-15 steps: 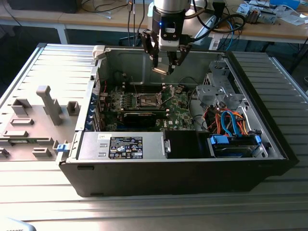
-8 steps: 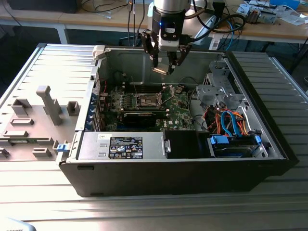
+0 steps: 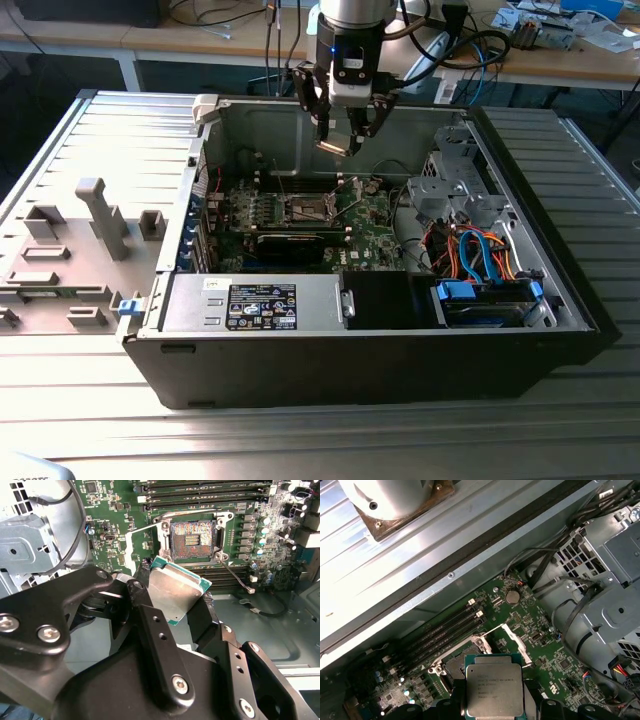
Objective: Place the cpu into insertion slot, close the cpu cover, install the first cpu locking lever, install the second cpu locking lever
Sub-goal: 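Place the cpu into insertion slot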
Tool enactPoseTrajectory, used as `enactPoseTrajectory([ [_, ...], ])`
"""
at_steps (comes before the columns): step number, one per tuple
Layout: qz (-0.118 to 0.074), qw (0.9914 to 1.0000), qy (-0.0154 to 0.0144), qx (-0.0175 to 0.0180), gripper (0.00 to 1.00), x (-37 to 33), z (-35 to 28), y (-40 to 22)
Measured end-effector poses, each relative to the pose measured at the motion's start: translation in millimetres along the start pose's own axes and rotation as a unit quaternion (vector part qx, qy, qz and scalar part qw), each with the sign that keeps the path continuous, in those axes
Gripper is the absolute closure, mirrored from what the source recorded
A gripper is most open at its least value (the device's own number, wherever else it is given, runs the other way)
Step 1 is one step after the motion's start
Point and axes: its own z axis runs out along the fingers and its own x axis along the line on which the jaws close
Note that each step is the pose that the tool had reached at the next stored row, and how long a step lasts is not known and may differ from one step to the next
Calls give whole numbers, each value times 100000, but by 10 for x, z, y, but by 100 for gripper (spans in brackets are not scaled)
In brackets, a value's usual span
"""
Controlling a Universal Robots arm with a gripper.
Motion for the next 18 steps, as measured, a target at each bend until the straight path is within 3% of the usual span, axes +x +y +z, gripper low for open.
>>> enactPoseTrajectory([
  [18,2044,99979,-118,-31,45,0,4,0],
])
